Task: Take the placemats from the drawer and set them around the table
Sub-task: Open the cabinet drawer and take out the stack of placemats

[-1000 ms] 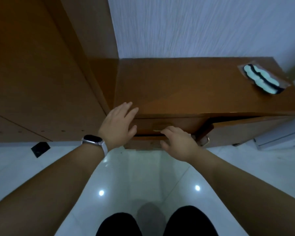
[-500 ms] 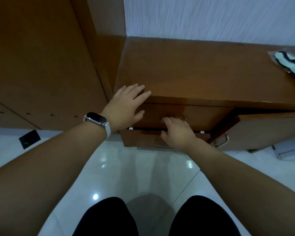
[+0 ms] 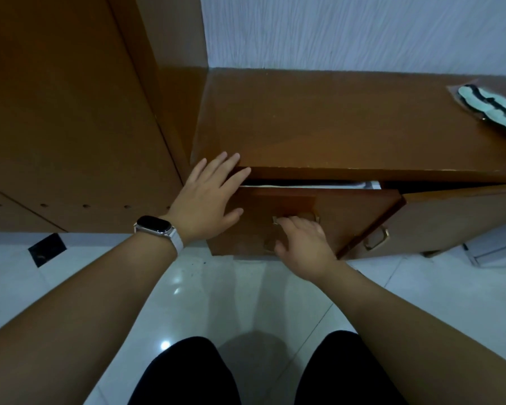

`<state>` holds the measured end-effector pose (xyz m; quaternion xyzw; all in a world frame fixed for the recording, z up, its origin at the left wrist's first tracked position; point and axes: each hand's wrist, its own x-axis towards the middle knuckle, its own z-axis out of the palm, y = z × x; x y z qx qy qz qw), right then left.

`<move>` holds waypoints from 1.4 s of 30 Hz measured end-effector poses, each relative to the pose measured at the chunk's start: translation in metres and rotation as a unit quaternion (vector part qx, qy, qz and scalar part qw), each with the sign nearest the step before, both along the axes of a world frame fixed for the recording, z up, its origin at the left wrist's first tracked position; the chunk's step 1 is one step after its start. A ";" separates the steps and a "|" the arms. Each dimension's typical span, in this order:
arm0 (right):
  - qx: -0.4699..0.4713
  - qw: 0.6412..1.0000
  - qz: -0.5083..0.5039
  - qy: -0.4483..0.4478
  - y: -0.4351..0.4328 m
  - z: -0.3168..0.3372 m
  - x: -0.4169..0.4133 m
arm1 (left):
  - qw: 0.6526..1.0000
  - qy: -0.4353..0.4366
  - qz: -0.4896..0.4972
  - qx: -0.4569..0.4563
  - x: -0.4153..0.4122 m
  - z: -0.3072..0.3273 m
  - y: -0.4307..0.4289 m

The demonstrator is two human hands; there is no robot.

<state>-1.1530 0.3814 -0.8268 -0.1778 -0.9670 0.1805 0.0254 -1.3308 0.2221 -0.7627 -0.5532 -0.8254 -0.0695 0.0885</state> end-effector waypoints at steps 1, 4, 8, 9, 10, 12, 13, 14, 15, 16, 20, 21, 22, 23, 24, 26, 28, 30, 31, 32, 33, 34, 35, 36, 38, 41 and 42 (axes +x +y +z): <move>-0.001 1.000 0.001 0.001 -0.004 0.000 0.005 | 1.000 -0.006 0.000 -0.004 0.002 0.000 -0.003; -0.003 1.000 0.008 -0.004 -0.012 -0.001 0.020 | 0.999 -0.032 -0.009 0.000 0.007 -0.001 -0.013; 0.001 0.999 0.028 -0.039 -0.015 0.000 0.036 | 0.998 -0.055 -0.018 -0.030 0.015 -0.005 -0.022; 0.004 0.998 0.037 -0.053 -0.015 0.001 0.039 | 0.997 -0.064 -0.019 -0.043 0.019 -0.007 -0.024; 0.007 0.997 0.047 -0.064 -0.014 0.001 0.042 | 0.996 -0.072 -0.019 -0.049 0.022 -0.009 -0.026; 0.007 0.995 0.061 -0.076 -0.014 0.001 0.050 | 0.996 -0.075 -0.019 -0.044 0.029 -0.014 -0.032; 0.007 0.995 0.065 -0.079 -0.015 0.001 0.054 | 0.996 -0.073 -0.018 -0.040 0.032 -0.015 -0.034; 0.008 0.995 0.068 -0.078 -0.016 0.000 0.058 | 0.997 -0.069 -0.016 -0.035 0.036 -0.016 -0.037; 0.009 0.995 0.069 -0.074 -0.018 -0.001 0.062 | 0.997 -0.067 -0.015 -0.031 0.040 -0.016 -0.039; 0.009 0.995 0.069 -0.071 -0.020 -0.001 0.066 | 0.997 -0.066 -0.015 -0.029 0.044 -0.016 -0.042; 0.008 0.995 0.066 -0.080 -0.035 -0.003 0.083 | 0.997 -0.074 -0.021 -0.016 0.061 -0.019 -0.056; 0.008 0.995 0.064 -0.078 -0.039 -0.004 0.088 | 0.996 -0.080 -0.021 -0.015 0.066 -0.020 -0.060; 0.008 0.995 0.062 -0.075 -0.042 -0.004 0.093 | 0.996 -0.086 -0.020 -0.013 0.071 -0.021 -0.063; 0.007 0.996 0.060 -0.072 -0.045 -0.004 0.097 | 0.995 -0.092 -0.017 -0.012 0.076 -0.021 -0.066; 0.003 0.996 0.059 -0.070 -0.047 -0.004 0.101 | 0.995 -0.097 -0.015 -0.011 0.080 -0.021 -0.068; -0.007 0.996 0.053 -0.067 -0.052 -0.003 0.106 | 0.995 -0.102 -0.011 -0.011 0.087 -0.020 -0.072; -0.010 0.996 0.051 -0.072 -0.057 -0.001 0.110 | 0.994 -0.104 -0.008 -0.014 0.091 -0.019 -0.075; -0.011 0.996 0.049 -0.077 -0.061 0.000 0.114 | 0.994 -0.108 -0.003 -0.016 0.095 -0.018 -0.078; -0.013 0.996 0.046 -0.076 -0.062 -0.001 0.116 | 0.994 -0.109 -0.003 -0.017 0.097 -0.017 -0.080; -0.016 0.996 0.044 -0.076 -0.064 -0.001 0.118 | 0.994 -0.109 -0.002 -0.017 0.100 -0.017 -0.081; -0.017 0.996 0.045 -0.078 -0.065 -0.001 0.120 | 0.994 -0.109 0.001 -0.015 0.102 -0.016 -0.082; -0.017 0.996 0.045 -0.081 -0.067 -0.001 0.122 | 0.994 -0.111 0.004 -0.010 0.105 -0.016 -0.084; -0.016 0.995 0.046 -0.084 -0.068 0.000 0.123 | 0.993 -0.114 0.007 -0.005 0.108 -0.016 -0.085; -0.015 0.995 0.046 -0.087 -0.069 0.001 0.124 | 0.993 -0.117 0.009 -0.001 0.111 -0.016 -0.086; -0.016 0.995 0.047 -0.086 -0.071 0.002 0.127 | 0.993 -0.119 0.012 -0.001 0.115 -0.017 -0.089; -0.012 0.994 0.052 -0.100 -0.073 0.005 0.130 | 0.993 -0.118 0.011 -0.002 0.118 -0.019 -0.092; -0.008 0.993 0.054 -0.105 -0.074 0.005 0.131 | 0.993 -0.118 0.010 -0.002 0.119 -0.019 -0.093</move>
